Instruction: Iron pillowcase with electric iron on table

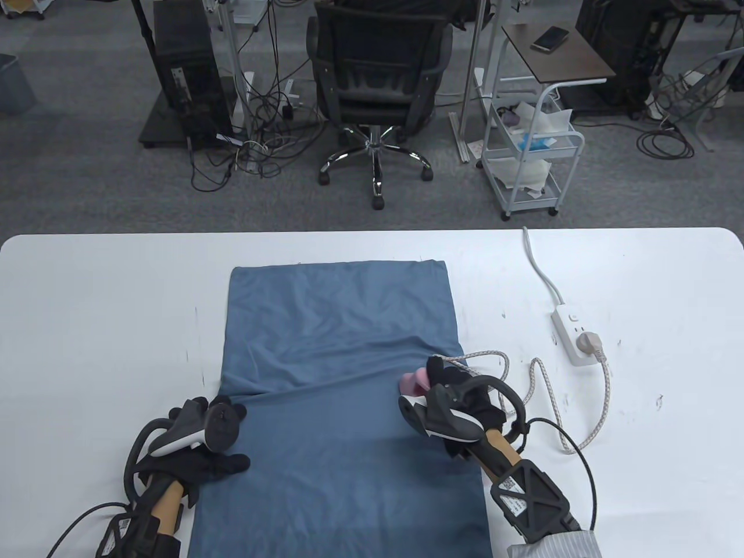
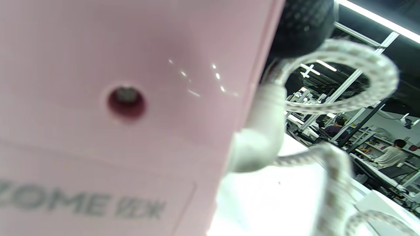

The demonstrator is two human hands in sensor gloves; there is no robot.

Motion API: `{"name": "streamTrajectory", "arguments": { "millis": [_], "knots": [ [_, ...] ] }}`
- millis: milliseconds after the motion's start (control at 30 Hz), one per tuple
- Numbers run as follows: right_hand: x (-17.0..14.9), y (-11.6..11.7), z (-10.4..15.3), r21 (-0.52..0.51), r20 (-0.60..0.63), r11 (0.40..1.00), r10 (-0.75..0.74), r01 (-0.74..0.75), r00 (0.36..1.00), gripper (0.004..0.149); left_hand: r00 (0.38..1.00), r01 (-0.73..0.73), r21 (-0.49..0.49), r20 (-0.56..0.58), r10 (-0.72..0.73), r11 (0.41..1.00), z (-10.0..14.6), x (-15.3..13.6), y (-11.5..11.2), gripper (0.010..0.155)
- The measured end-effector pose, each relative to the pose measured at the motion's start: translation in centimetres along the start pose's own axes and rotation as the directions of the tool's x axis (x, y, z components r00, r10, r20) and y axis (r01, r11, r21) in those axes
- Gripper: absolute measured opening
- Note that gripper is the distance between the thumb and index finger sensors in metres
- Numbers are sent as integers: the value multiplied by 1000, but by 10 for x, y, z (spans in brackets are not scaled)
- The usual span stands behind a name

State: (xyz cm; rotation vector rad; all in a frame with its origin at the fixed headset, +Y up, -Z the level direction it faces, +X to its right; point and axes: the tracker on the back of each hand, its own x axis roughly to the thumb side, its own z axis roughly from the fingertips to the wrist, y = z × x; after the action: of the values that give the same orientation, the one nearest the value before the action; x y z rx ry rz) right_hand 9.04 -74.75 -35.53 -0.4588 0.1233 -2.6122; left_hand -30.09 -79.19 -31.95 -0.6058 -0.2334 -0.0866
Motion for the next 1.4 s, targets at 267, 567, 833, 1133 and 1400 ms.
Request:
{"name": "streamTrajectory", "arguments": {
  "millis": [267, 567, 833, 1133, 1400],
  "knots": [
    [-35, 18, 2, -15, -96, 1000, 9, -10, 995, 77, 1000, 14, -7, 7, -13, 1000, -2, 0, 3, 93],
    [-59, 17, -1, -184, -61, 983, -20, 8, 998, 64, 928, 372, -31, 4, -372, 928, -9, 34, 74, 96],
    [-62, 2, 2, -279, -41, 957, -89, 74, 995, 63, 871, 350, 58, 346, -348, 935, -58, 117, 83, 101],
    [-82, -13, 9, -354, -70, 923, -191, 154, 979, 63, 693, 407, 1, 651, -309, 914, -62, 184, 44, 108],
    [-76, -25, 13, -393, -39, 908, -175, 146, 984, 65, 662, 426, 37, 668, -340, 904, -45, 193, 23, 108]
  ]
}}
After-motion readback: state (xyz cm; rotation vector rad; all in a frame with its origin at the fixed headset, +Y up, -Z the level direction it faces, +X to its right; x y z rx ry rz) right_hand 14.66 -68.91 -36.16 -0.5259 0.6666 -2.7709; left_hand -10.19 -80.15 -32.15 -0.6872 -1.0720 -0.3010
